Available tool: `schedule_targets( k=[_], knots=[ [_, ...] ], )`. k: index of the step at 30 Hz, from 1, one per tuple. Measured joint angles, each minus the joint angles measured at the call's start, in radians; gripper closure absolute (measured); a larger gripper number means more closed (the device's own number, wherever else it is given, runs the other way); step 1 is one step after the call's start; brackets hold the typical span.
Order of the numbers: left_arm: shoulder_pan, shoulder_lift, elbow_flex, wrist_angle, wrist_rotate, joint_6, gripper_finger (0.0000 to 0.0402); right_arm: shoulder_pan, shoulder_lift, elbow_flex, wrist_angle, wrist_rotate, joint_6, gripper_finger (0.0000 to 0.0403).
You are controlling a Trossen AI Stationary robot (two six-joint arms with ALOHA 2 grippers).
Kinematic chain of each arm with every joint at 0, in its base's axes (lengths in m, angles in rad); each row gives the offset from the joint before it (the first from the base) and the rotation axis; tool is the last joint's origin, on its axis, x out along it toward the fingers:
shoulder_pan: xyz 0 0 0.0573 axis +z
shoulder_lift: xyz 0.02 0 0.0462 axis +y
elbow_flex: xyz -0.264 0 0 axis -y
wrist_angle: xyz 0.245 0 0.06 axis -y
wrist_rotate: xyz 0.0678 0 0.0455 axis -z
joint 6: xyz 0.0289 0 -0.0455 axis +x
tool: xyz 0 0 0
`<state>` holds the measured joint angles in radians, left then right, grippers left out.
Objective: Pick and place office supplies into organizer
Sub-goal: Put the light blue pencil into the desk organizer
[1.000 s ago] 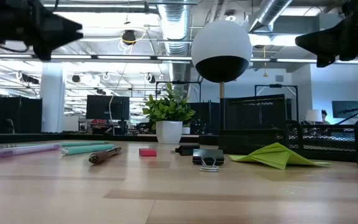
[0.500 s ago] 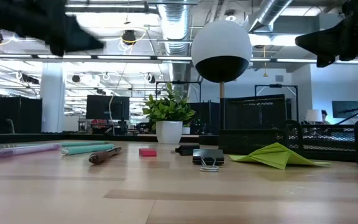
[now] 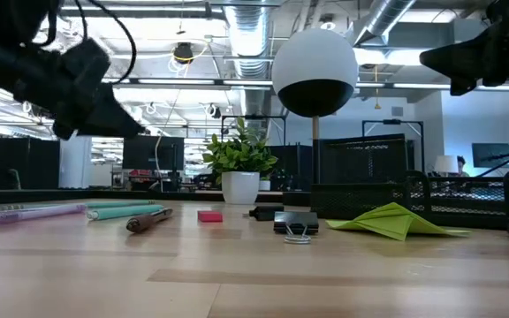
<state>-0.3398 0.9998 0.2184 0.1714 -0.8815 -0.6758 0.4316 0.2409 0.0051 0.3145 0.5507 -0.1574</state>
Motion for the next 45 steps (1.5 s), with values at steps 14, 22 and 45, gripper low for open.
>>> schedule_targets(
  k=[14, 22, 45],
  knots=[
    [-0.001, 0.227, -0.001, -0.134, 0.008, -0.31, 0.0263, 0.0, 0.0, 0.0, 0.0, 0.0, -0.025, 0.0403],
    [0.027, 0.284, -0.001, -0.227, -0.084, -0.342, 0.0263, 0.0, 0.0, 0.0, 0.0, 0.0, -0.003, 0.0403],
    [0.057, 0.561, 0.005, -0.216, -0.064, -0.636, 0.0263, 0.0, 0.006, 0.0, -0.239, -0.003, 0.448, 0.0403]
  ],
)
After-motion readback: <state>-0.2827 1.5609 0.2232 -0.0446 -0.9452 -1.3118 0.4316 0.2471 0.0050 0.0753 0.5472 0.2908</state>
